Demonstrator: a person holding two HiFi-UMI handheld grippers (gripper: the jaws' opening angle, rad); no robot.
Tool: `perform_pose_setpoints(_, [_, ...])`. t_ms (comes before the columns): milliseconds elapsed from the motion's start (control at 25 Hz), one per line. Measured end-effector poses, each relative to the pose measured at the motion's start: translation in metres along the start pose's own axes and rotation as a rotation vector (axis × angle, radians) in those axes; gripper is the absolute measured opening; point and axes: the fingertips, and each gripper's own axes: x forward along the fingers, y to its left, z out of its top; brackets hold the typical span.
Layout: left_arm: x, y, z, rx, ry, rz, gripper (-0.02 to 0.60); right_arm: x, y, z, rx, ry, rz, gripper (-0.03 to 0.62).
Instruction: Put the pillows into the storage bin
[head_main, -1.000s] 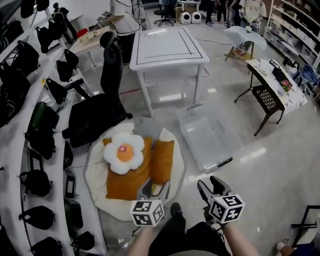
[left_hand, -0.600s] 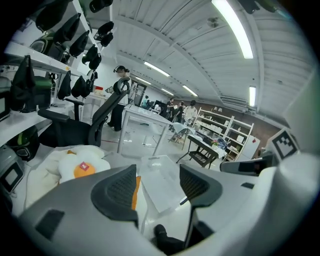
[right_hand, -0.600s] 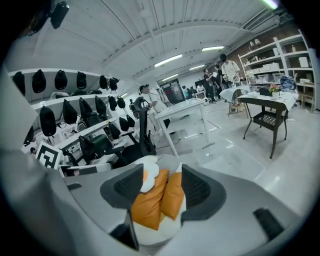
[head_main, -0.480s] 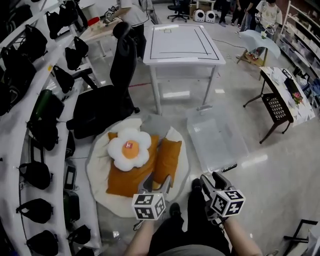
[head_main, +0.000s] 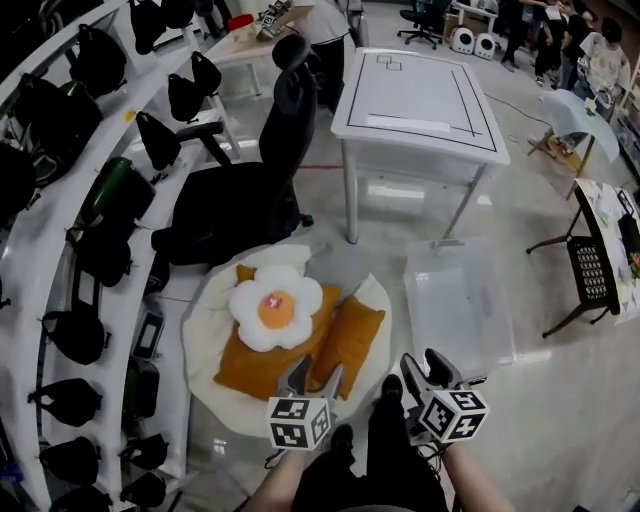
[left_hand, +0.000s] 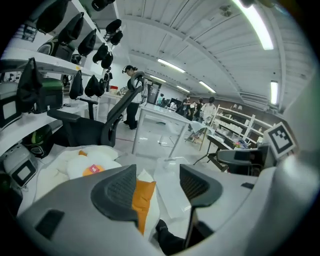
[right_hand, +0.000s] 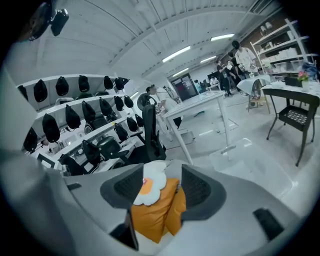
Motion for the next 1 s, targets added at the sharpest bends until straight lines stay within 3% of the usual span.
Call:
perform_pose_setpoints(240, [0.029,0.02,0.0,-0.11,0.031,0.14,0.247,0.063,-0.027,0.002,-0.012,0.152,0.083,0.227])
perform_pose_setpoints(480, [0.058,0.041,-0.025,-0.197,0.072,0.274,0.247,0.122,-0.058,-0.028,-0.021,0.301,0.151,0.227])
perform_pose_setpoints(1000, [0.123,0.065,-0.098,-0.339,0.148,0.4,0.247,0.235,-0.122,-0.104,-0.077,0.495,0.197,0.245])
